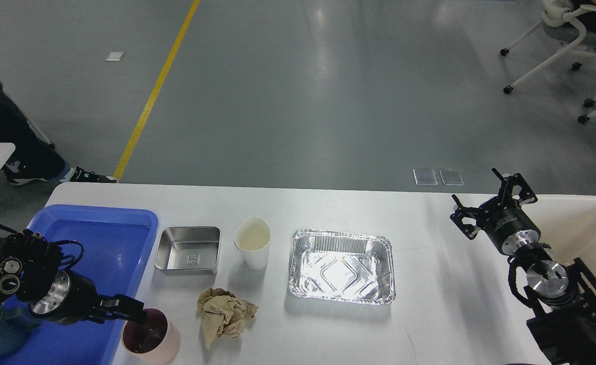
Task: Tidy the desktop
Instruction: 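Move the left gripper to the pink mug and grasp its rim, then lift the pink mug with the left gripper up off the table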
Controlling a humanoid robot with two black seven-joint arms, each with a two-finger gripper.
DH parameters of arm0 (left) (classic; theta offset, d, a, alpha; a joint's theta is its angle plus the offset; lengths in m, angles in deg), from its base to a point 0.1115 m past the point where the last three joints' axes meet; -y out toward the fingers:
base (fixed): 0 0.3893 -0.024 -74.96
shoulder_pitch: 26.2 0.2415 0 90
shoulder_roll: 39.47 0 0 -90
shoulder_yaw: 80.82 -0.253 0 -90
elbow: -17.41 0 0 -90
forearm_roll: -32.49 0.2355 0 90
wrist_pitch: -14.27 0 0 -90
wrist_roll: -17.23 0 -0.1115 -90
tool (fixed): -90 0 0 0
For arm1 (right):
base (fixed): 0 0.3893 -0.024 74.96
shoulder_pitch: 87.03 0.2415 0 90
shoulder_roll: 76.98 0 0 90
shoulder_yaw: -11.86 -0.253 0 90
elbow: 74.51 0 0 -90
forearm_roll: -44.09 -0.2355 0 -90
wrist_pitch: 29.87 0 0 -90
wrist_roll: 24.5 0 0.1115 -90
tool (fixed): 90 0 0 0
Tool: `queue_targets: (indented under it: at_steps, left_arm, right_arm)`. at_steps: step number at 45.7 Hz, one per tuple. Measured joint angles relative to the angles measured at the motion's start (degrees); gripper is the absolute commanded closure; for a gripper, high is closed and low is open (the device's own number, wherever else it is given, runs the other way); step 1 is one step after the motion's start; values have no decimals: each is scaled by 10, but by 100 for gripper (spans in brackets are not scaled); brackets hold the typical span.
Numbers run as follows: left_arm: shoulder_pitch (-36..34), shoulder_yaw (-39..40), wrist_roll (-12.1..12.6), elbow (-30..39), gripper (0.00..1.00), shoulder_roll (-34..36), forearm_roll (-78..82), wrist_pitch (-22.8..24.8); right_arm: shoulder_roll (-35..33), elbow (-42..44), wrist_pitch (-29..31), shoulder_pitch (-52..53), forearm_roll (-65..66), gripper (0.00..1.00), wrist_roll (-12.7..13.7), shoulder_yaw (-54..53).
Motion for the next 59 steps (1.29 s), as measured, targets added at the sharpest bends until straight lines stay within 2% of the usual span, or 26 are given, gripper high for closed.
queue_targets:
  at_steps: [9,14,21,24,26,29,39,46,59]
  left_arm:
    - [-1,-1,19,0,23,-7,2,14]
    - [0,-2,28,0,31,-21,3,15]
    - [0,-2,51,-1,51,-34,7,15]
    - [-1,-1,65,-1,72,-37,8,15]
    - [-1,-1,84,-1,72,-39,8,15]
    - [-3,0,104,-2,78,-42,8,15]
    - [-9,0,137,-3,96,-51,3,15]
    - [-10,1,151,-3,99,-51,0,15]
    - [-9,8,155,-4,100,-49,1,15]
  right_arm:
    - [-1,-1,0,-2,0,0,0,-2]
    - [-2,-2,1,-4,0,0,0,-4]
    - [-12,-2,1,-7,0,0,0,-5]
    - [-14,-2,1,-9,-1,0,0,-8]
    - [-16,-2,1,-10,-5,0,0,-10]
    - [-17,-2,2,-10,-11,0,0,-10]
    - [-18,-1,2,-11,-19,0,0,-10]
    - [-18,-1,2,-13,-20,0,0,-10]
    - [-18,-2,2,-17,-20,0,0,-10]
